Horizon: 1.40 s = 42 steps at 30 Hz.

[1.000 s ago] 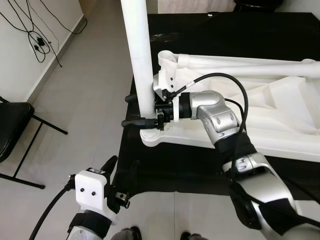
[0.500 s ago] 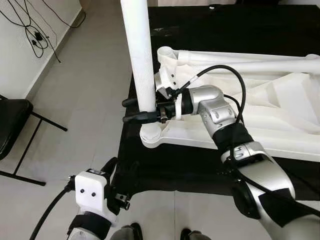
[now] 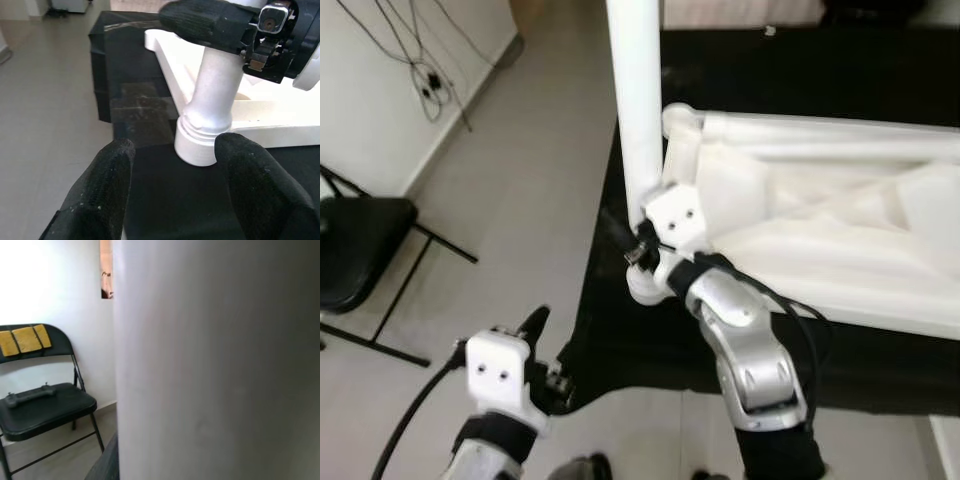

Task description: Building children table

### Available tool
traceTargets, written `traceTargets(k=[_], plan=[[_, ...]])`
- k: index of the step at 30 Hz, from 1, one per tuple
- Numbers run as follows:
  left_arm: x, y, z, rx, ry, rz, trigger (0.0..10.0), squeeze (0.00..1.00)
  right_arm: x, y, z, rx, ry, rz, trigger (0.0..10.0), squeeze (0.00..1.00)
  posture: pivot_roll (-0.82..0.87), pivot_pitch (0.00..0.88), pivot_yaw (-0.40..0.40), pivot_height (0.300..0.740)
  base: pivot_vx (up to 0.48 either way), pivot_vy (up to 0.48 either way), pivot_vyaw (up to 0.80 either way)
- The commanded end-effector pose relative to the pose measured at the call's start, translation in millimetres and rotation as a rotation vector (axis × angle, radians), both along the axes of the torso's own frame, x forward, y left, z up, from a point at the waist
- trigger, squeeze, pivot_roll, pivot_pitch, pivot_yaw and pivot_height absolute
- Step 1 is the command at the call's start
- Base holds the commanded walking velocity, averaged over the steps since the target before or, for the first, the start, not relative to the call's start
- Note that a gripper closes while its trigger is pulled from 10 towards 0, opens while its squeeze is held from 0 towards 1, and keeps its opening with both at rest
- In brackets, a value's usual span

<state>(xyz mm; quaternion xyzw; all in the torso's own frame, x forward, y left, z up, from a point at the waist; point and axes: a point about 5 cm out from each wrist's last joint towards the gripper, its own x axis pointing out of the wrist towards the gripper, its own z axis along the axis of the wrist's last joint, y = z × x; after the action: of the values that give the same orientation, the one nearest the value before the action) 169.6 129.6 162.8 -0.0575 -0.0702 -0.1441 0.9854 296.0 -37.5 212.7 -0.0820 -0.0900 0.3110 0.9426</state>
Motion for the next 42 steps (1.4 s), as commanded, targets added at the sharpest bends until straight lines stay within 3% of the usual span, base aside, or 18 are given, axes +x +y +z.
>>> traceTargets(k=[1, 2, 4, 6, 7, 10, 11, 13, 14, 17, 18, 21, 29, 30, 32, 33, 39, 42], plan=[[-1.3, 2.1, -5.1, 0.000, 0.024, 0.004, 10.0, 0.00, 4.0, 24.9, -28.4, 0.024, 0.195, 0.023, 0.0, 0.00, 0.09, 0.215, 0.018, 0.740, 0.000, 0.000, 0.00], [-1.3, 2.9, -5.2, 0.002, 0.022, 0.011, 10.0, 0.00, 6.0, 25.3, -27.0, 0.022, 0.193, 0.029, 10.0, 0.00, 0.09, 0.210, 0.017, 0.740, 0.000, 0.000, 0.00], [-1.4, 4.0, -5.3, 0.002, 0.020, 0.024, 10.0, 0.00, 9.8, 27.2, -22.9, 0.027, 0.184, 0.090, 10.0, 0.00, 0.09, 0.206, 0.017, 0.740, 0.000, 0.000, 0.00], [-1.4, 4.3, -5.4, 0.002, 0.019, 0.027, 10.0, 0.00, 6.1, 28.2, -20.5, 0.029, 0.191, 0.075, 10.0, 0.00, 0.09, 0.206, 0.017, 0.740, 0.000, 0.000, 0.00], [-1.5, 4.0, -5.4, 0.001, 0.019, 0.026, 10.0, 0.00, 6.1, 28.4, -15.5, 0.061, 0.207, 0.099, 10.0, 1.00, 0.09, 0.205, 0.015, 0.740, 0.000, 0.000, 0.00], [-1.6, 3.1, -5.1, -0.001, 0.020, 0.019, 10.0, 0.00, 7.5, 28.1, 1.1, 0.126, 0.197, 0.170, 10.0, 1.00, 0.09, 0.208, 0.012, 0.740, 0.000, 0.000, 0.00], [-1.5, 2.7, -5.2, -0.003, 0.021, 0.014, 10.0, 0.00, 12.6, 28.9, 15.5, 0.146, 0.156, 0.319, 10.0, 1.00, 0.09, 0.207, 0.012, 0.740, 0.000, 0.000, 0.00], [-1.5, 2.7, -5.2, -0.003, 0.021, 0.014, 10.0, 0.00, 12.6, 28.9, 15.5, 0.146, 0.156, 0.319, 10.0, 1.00, 0.09, 0.207, 0.012, 0.740, 0.000, 0.000, 0.00], [-1.6, 2.3, -5.2, -0.004, 0.020, 0.013, 10.0, 0.00, 13.6, 28.7, 20.7, 0.136, 0.132, 0.419, 10.0, 1.00, 0.09, 0.208, 0.010, 0.740, 0.000, 0.000, 0.00], [-1.6, 2.1, -5.2, -0.005, 0.020, 0.012, 10.0, 0.00, 14.2, 28.2, 24.0, 0.129, 0.116, 0.485, 10.0, 1.00, 0.09, 0.208, 0.010, 0.740, 0.000, 0.000, 0.00], [-2.3, 1.4, -5.0, -0.006, 0.020, 0.011, 10.0, 0.00, 15.8, 25.8, 25.3, 0.079, 0.095, 0.605, 10.0, 0.00, 0.10, 0.207, 0.005, 0.740, 0.000, 0.000, 0.00], [-4.9, -0.1, -4.6, -0.007, 0.021, 0.010, 10.0, 0.00, 26.9, 20.0, 25.1, -0.019, 0.110, 0.794, 10.0, 0.00, 0.11, 0.210, 0.004, 0.740, 0.000, 0.000, 0.00], [-11.8, -1.8, -1.9, -0.006, 0.026, 0.010, 10.0, 0.00, 44.4, 20.8, 41.8, -0.059, 0.126, 0.972, 10.0, 0.00, 0.14, 0.236, 0.004, 0.740, 0.000, 0.000, 0.00], [-12.6, -2.0, -1.6, -0.006, 0.027, 0.010, 10.0, 0.00, 45.1, 21.0, 42.9, -0.068, 0.129, 0.995, 4.0, 0.00, 0.14, 0.241, 0.002, 0.740, 0.000, 0.000, 0.00], [-13.1, -2.2, -1.5, -0.005, 0.027, 0.010, 10.0, 0.00, 45.6, 21.0, 43.6, -0.075, 0.130, 1.008, 4.0, 0.00, 0.14, 0.241, 0.002, 0.740, 0.000, 0.000, 0.00], [-13.7, -2.3, -1.3, -0.005, 0.028, 0.010, 10.0, 0.00, 45.6, 20.8, 44.0, -0.081, 0.138, 1.042, 0.0, 0.00, 0.15, 0.247, 0.001, 0.740, 0.000, 0.000, 0.00], [-14.4, -2.9, -0.8, -0.006, 0.028, 0.012, 10.0, 0.00, 49.0, 18.8, 42.7, -0.119, 0.147, 1.122, 0.0, 0.00, 0.14, 0.251, 0.000, 0.740, 0.000, 0.000, 0.00], [-13.7, -3.0, -0.8, -0.007, 0.027, 0.013, 10.0, 0.00, 52.4, 15.9, 38.4, -0.118, 0.133, 1.073, 0.0, 0.00, 0.13, 0.249, -0.001, 0.740, 0.000, 0.000, 0.00]])
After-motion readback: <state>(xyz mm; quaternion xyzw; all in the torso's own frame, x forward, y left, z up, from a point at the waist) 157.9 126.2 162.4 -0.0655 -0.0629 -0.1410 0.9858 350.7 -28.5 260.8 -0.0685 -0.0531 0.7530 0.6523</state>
